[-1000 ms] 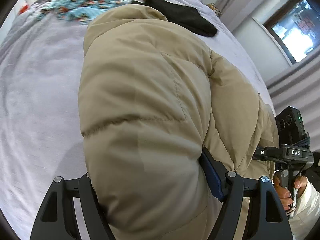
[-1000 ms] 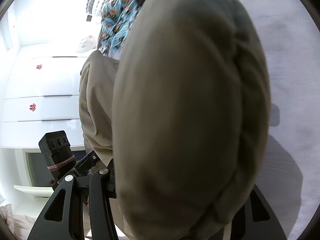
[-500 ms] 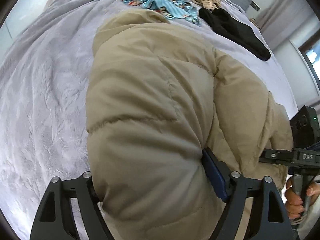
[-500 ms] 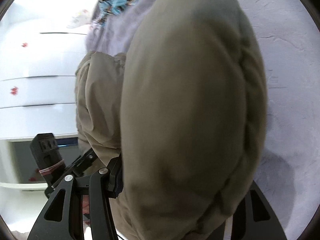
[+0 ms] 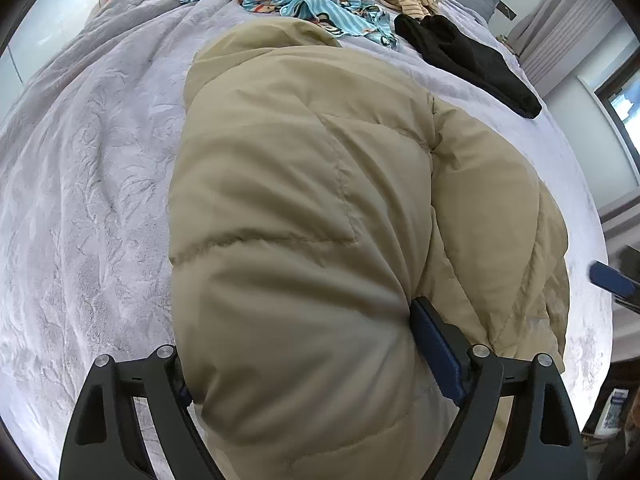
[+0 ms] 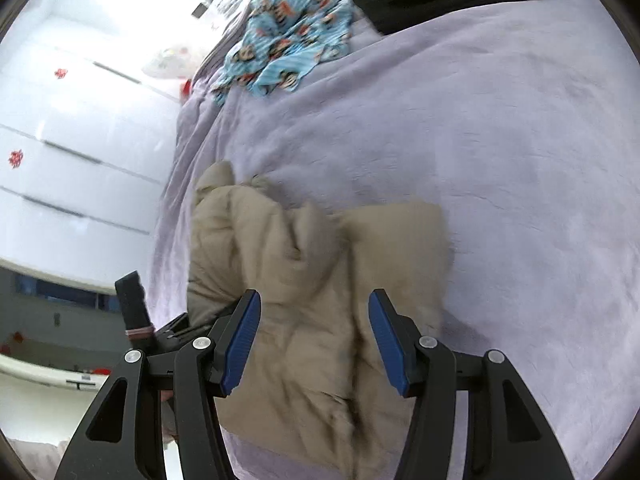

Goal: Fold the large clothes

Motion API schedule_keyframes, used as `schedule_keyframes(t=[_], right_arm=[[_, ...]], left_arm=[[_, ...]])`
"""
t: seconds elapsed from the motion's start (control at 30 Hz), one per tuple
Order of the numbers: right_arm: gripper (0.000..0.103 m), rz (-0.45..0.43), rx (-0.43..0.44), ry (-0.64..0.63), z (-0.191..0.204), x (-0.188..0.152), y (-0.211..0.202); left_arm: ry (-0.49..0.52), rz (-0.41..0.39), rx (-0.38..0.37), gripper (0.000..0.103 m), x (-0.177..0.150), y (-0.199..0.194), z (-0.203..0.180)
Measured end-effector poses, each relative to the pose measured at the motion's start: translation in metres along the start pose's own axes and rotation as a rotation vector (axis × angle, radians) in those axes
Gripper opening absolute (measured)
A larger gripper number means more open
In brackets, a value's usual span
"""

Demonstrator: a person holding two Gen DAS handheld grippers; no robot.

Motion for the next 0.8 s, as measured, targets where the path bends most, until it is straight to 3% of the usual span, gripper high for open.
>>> schedule_keyframes(t=[0.03, 0.1, 0.17, 0.2, 0.23, 0.27, 0.33, 0.4, 0.57, 0.63, 0.73, 0.8], right_arm=[[0.06, 0.012, -0.015, -0.005, -0.022, 0.005, 0.004], [0.06, 0.035, -0.04, 0.021, -0.024, 0.011, 0.029], [0.058, 0.059, -0.003, 0.096, -0.037, 0.008, 0.039], [0.048, 0.06, 0.004, 0.122, -0.039, 0.007, 0.05], [0.013, 0.052, -0.016, 0.126, -0.041, 0.005, 0.058], [0.009, 0.047, -0.068, 0.112, -0.041, 0.006, 0.061], [0.005, 0.032, -0.135, 0.081, -0.039, 0.01, 0.075], [0.004, 0.04, -0.217, 0.054, -0.048, 0.005, 0.076], [0.004, 0.074, -0.245, 0.096, -0.071, -0.013, 0.079], [0.004, 0.07, -0.185, 0.138, -0.077, -0.015, 0.073], [0.008, 0.04, -0.009, 0.321, -0.1, -0.012, 0.058], [0.02, 0.034, 0.111, 0.442, -0.119, -0.011, 0.053]], left_arm=[[-0.002, 0.002, -0.001, 0.089, 0.0, 0.0, 0.001], [-0.004, 0.01, 0.0, 0.089, 0.002, 0.0, 0.002], [0.002, 0.008, 0.029, 0.089, 0.008, -0.008, 0.003], [0.002, -0.019, 0.053, 0.089, 0.013, -0.015, 0.004], [-0.001, -0.063, 0.073, 0.089, 0.02, -0.024, 0.006], [-0.01, -0.112, 0.084, 0.089, 0.028, -0.033, 0.009], [-0.028, -0.196, 0.106, 0.089, 0.048, -0.047, 0.015], [-0.029, -0.221, 0.119, 0.089, 0.066, -0.043, 0.018], [0.034, -0.128, 0.136, 0.089, 0.073, 0.016, 0.008], [0.052, -0.134, 0.152, 0.089, 0.065, 0.03, 0.007], [-0.016, -0.126, 0.102, 0.089, 0.061, 0.035, 0.024], [-0.058, -0.118, 0.07, 0.089, 0.06, 0.037, 0.034]])
Point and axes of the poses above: each gripper's, at about its wrist camera, not at the fingertips, and y roughly the way its jaws point, z to its left, x to its top, the point moved 1 cm from there along y, roughly the way its jaws point, and after that the axes turned 14 degrees about -z, right-handed, at the moved point
